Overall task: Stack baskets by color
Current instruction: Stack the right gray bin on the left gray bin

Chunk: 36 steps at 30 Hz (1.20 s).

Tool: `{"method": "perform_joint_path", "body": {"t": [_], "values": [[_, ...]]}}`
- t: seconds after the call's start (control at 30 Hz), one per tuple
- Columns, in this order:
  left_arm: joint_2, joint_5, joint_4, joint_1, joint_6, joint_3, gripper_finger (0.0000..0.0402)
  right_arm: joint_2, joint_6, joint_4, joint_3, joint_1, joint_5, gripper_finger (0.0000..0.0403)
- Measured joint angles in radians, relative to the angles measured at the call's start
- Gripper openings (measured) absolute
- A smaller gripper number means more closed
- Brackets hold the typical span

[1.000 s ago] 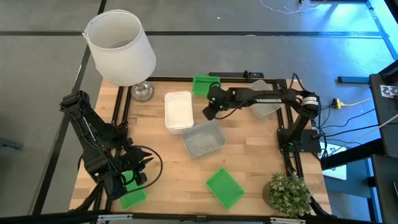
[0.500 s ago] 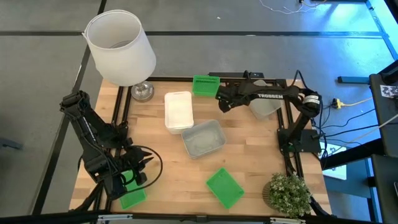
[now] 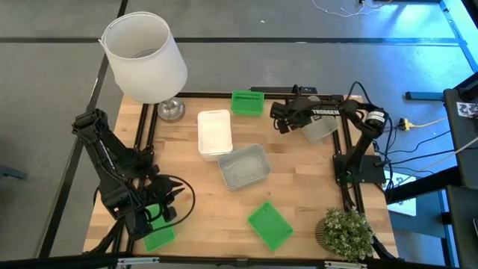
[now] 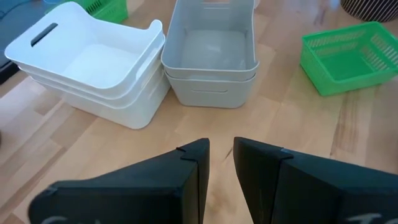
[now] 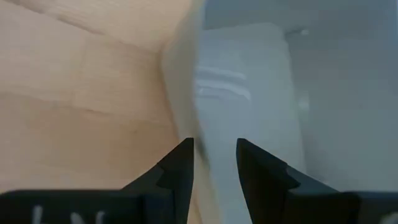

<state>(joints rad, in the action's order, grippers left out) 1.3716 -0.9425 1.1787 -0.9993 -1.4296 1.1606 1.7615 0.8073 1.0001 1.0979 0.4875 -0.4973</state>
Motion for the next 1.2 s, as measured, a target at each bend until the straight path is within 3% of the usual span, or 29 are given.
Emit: {"method": "perform_joint_path", "body": {"t": [0.37, 0.47, 0.6, 0.7, 0.93, 1.2], "values": [[0.000, -0.009, 0.011, 0.007, 0.000, 0.000, 0.0065, 0.000, -0.057, -0.196, -0.111, 0.042, 0.111, 0.0118], [0.000, -0.009, 0.014, 0.007, 0.000, 0.000, 0.0065, 0.000, -0.088, -0.224, -0.123, 0.048, 0.161, 0.0088], [0.000, -0.009, 0.016, 0.007, 0.000, 0.000, 0.0065, 0.000, -0.155, -0.232, -0.123, 0.047, 0.179, 0.0014], [0.000, -0.008, 0.017, 0.007, 0.000, 0.000, 0.0065, 0.000, -0.250, -0.249, -0.122, 0.034, 0.176, 0.0010], [0.000, 0.003, 0.018, 0.007, 0.000, 0.000, 0.0065, -0.004, -0.349, -0.105, -0.048, -0.066, 0.176, 0.0003], [0.000, 0.026, 0.017, 0.007, 0.000, 0.000, 0.0065, -0.004, -0.373, 0.144, 0.126, -0.260, 0.067, 0.0002]]}}
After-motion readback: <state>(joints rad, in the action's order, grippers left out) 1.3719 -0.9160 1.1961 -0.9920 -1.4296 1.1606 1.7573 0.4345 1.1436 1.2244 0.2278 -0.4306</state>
